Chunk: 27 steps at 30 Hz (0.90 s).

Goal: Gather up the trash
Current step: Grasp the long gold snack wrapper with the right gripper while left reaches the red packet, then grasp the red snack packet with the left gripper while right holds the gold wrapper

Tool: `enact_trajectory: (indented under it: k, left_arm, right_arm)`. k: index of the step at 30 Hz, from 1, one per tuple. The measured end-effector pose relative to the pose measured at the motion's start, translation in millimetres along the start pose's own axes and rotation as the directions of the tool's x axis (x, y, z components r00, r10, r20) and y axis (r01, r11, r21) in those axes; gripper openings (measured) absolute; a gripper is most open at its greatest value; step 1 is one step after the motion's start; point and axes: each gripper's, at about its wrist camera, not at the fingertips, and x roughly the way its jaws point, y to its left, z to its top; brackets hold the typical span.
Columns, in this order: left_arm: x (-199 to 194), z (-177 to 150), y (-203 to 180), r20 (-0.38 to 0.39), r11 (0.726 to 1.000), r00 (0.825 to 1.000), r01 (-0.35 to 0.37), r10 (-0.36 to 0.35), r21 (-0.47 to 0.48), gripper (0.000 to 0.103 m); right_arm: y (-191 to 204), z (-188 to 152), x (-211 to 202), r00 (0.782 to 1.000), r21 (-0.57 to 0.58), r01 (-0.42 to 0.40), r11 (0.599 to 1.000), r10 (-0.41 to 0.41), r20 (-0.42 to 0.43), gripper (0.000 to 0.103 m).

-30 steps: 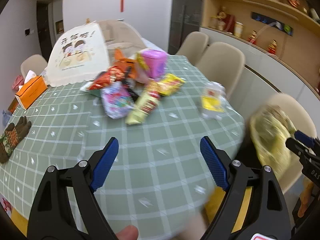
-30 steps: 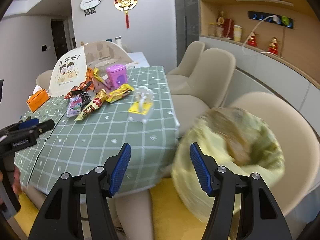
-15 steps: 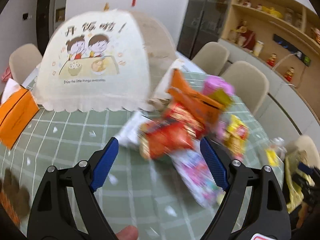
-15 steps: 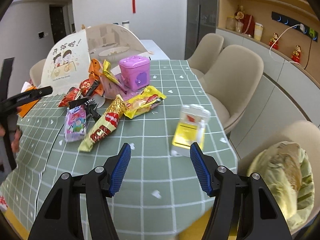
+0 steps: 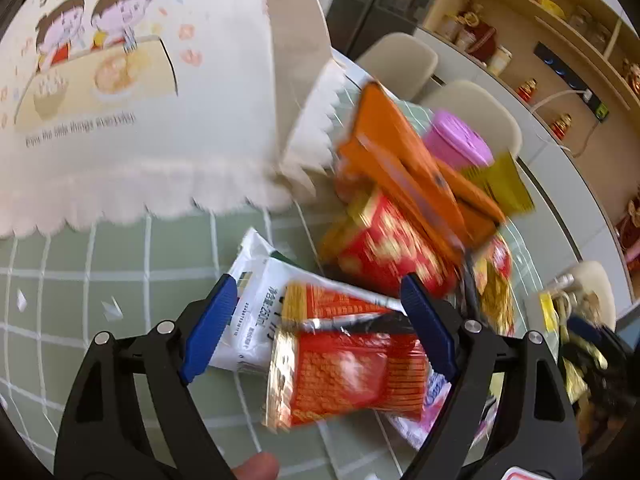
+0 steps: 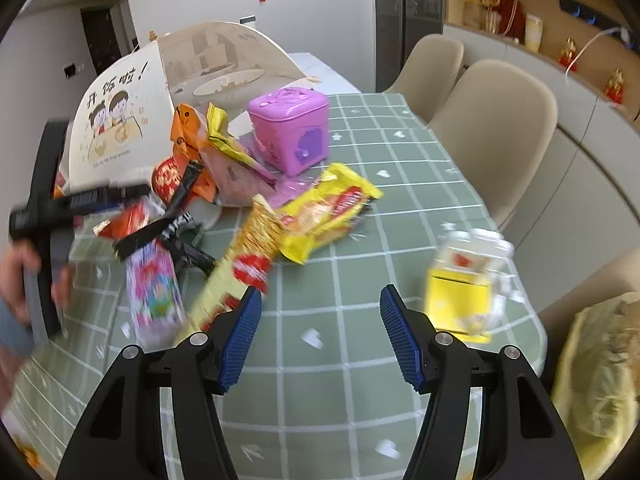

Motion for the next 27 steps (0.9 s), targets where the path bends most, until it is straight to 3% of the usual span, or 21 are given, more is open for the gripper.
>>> enact_trajectory:
  k: [4,8,11,18,27]
  left_arm:
    - [-13.0,-22.4,-11.6,-0.018,0.999,0.999,0.038,-0.037,0.008,0.080]
    - [-29.7,-39.1,-16.0,-0.017,0.999,0.999,0.051,-0.052,-0.015,0.080]
    - [-38.1,-51.0,-14.9,-0.026,0.999,0.999,0.030,-0.031,-0.042,0.080]
    - [-52.9,-78.4,-29.7,-0.041,0.996,0.997,-0.067,0.065,-0.066,0.080]
    - [-39.5,-87.9,-36.6,-0.003,0.975,0.995,-0.101,0.103,-0.199,0.073]
  right_arm:
    - [11.0,8.6,28.9,0.999,0.036,-0.042,0.998,0.043,-0.025,0.058]
    - [15.3,6.4,61.7,0.990,0.083,-0.081,0.993,0.090,-0.105,0.055]
    - [15.0,-0.2,69.7,0.974,0.116,-0.159,0.981,0.174,-0.142,0.032]
    - [11.0,-25.3,35.6,0.978,0.057,-0.135,0.989,0.143,-0.150,0.027]
    - [-9.2,-58.5,1.7,0.978,0.039,-0.106,0.994,0.111,-0.179,0.027]
